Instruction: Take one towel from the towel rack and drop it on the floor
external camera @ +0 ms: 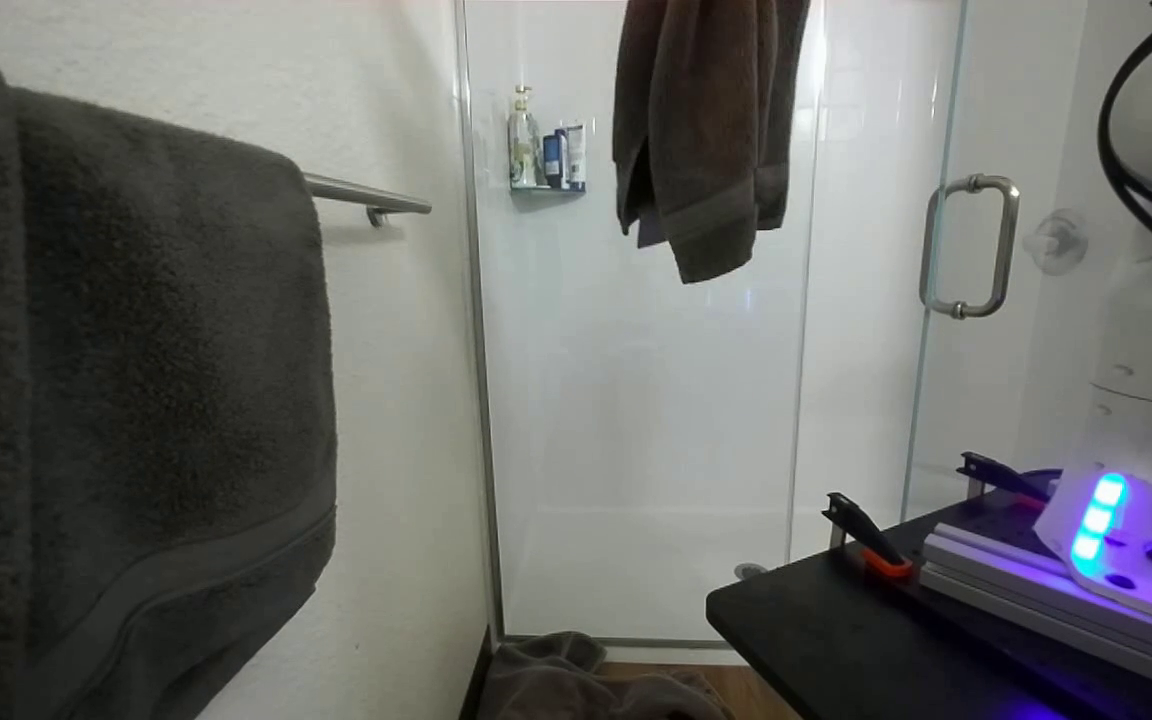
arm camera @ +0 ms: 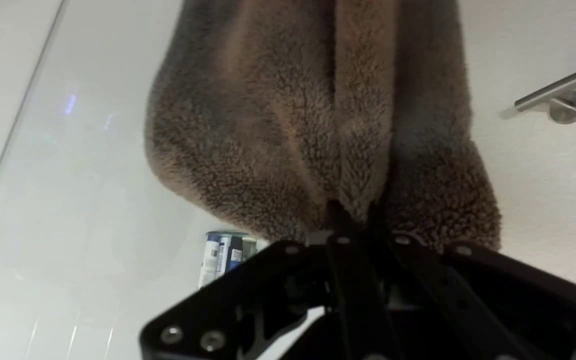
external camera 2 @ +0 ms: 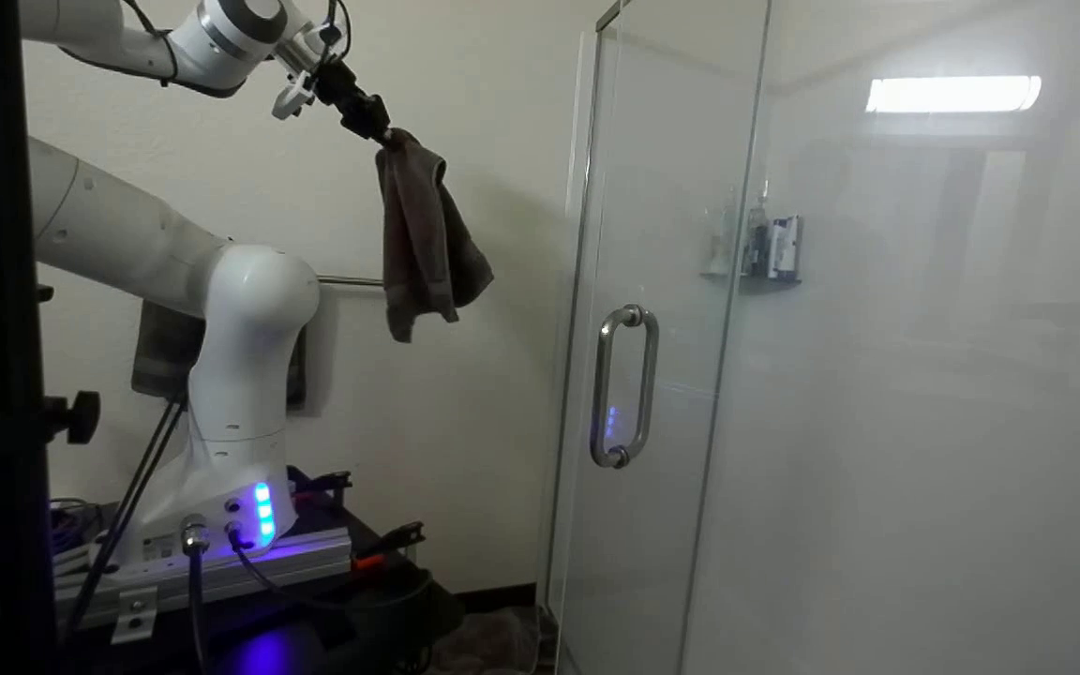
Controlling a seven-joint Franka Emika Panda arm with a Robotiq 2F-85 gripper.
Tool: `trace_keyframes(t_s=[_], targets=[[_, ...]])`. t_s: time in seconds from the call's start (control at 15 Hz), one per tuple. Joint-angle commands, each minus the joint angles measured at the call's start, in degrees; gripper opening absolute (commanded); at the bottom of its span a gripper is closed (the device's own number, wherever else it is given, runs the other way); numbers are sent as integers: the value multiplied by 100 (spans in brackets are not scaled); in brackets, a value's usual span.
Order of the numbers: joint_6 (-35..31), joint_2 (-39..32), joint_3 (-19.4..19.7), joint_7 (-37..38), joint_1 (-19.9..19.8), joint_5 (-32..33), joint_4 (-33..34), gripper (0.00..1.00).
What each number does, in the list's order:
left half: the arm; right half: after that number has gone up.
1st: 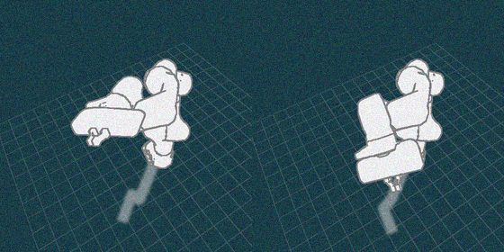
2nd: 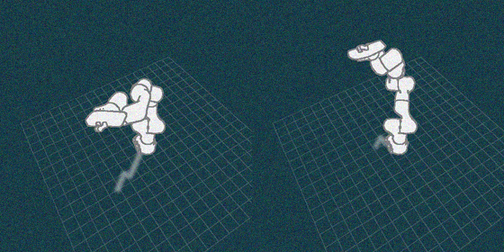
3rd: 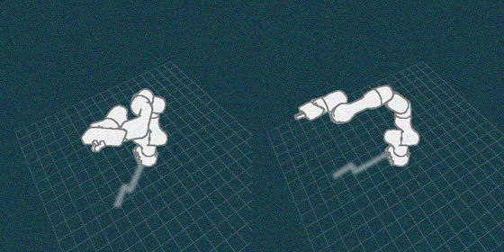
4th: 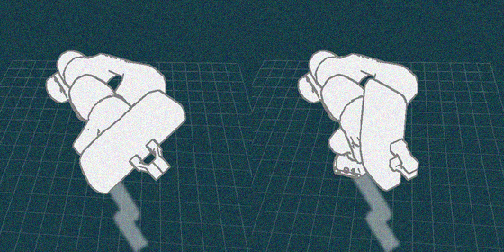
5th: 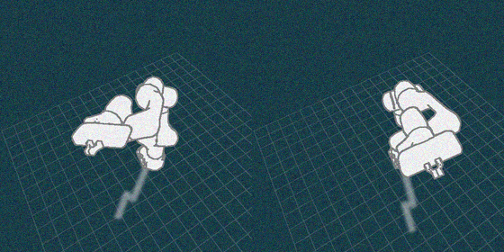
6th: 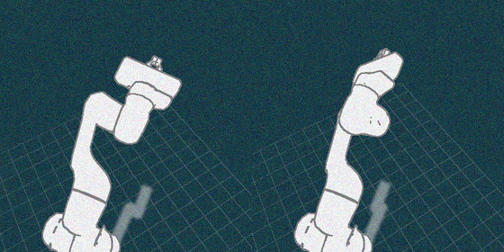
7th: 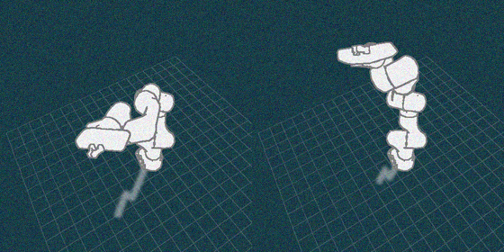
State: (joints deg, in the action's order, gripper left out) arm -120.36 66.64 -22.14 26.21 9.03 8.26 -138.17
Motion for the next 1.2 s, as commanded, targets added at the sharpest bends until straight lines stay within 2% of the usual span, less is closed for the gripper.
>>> trace_keyframes(t_s=[0.0, 0.27, 0.47, 0.53, 0.67, 0.8, 0.93, 1.0, 1.13], targets=[[-1271, 188, 295, 63, 137, -797, -1015, 2], [-2584, 112, 247, 60, 535, -1993, -2061, 2], [-3380, -55, 324, -3, 1130, -2902, -2734, 2], [-3359, -681, 341, 21, 1139, -3088, -2107, 2], [-3529, -943, 516, -74, 1589, -3555, -2224, 2], [-3327, -1257, 768, -186, 1912, -3925, -2208, 2], [-2894, -1436, 961, -120, 1986, -4122, -2209, 2], [-2457, -1391, 738, 204, 1535, -3859, -2210, 2], [-1909, -1384, 550, 499, 1084, -3512, -2198, 2]])
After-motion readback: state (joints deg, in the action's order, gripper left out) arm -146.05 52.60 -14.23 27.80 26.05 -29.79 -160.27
